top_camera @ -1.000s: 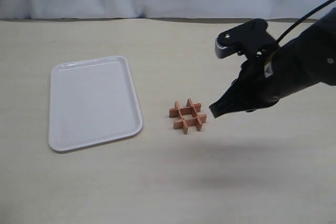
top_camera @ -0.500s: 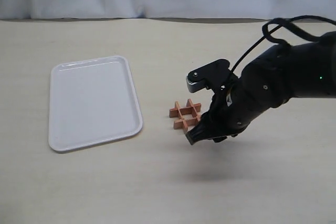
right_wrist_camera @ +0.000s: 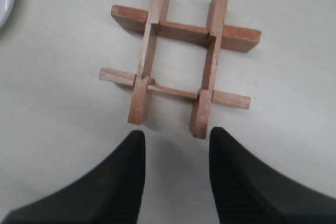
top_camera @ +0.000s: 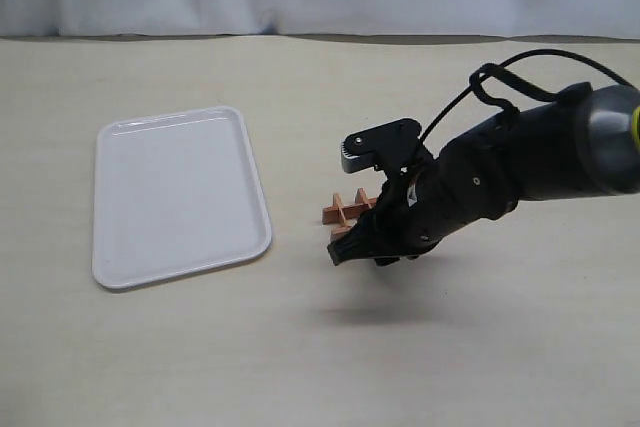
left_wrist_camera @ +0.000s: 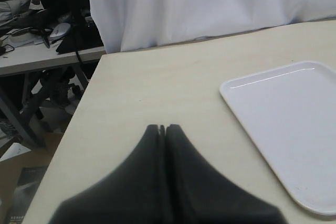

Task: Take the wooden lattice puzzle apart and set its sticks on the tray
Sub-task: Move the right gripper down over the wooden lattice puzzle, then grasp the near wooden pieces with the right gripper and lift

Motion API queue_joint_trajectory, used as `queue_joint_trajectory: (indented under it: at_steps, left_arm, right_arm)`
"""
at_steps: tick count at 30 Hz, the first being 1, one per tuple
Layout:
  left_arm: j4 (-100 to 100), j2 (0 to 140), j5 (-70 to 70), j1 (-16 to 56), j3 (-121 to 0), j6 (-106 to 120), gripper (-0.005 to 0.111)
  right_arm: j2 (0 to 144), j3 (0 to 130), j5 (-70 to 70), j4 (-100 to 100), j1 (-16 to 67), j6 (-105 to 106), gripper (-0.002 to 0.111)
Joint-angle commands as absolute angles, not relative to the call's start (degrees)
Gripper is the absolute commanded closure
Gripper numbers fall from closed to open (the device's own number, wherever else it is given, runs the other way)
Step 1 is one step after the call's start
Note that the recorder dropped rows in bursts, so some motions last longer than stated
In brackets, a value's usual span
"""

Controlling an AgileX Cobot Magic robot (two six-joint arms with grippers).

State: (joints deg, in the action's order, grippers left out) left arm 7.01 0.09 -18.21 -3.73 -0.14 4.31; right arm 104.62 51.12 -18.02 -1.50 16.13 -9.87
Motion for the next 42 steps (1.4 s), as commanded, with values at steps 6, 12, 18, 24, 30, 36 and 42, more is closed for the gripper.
queue_joint_trajectory:
  at_steps: [6,12,18,24,30,36,42]
  left_arm:
    - [6.77,0.0,-17.46,-3.61,0.0,4.15,0.107]
    - [6.77,0.0,-17.46,-3.61,0.0,4.15,0.107]
    - [6.77,0.0,-17.46,-3.61,0.0,4.15,0.107]
    - [6.88,0.0,-17.46,-3.61,0.0,4.15,0.107]
    - [7.01,0.0,-17.46,-3.61,0.0,4.15,0.107]
    - [7.01,0.0,-17.46,-3.61,0.0,4.15,0.107]
    - [7.01,0.0,-17.46,-3.61,0.0,4.15,0.107]
  right_arm:
    - [105.97,51.31,-14.89,-1.26,15.85,-9.59,0.07]
    - [105.97,51.31,-13.79,-1.26,15.85,-9.8,0.07]
    - [105.97,51.31,-13.11,-1.26,15.85,-9.8,0.07]
    - [105.85,51.31,-13.55,-3.51,15.85,-9.8,0.07]
    - [105.85,51.95,-15.84,-4.03,14.51,-9.8,0.07]
    - [106.24,51.95,-14.59,-4.03,14.51,-9.8,0.07]
    - [107.57,51.95,-13.71,-4.29,14.51,-9.8,0.07]
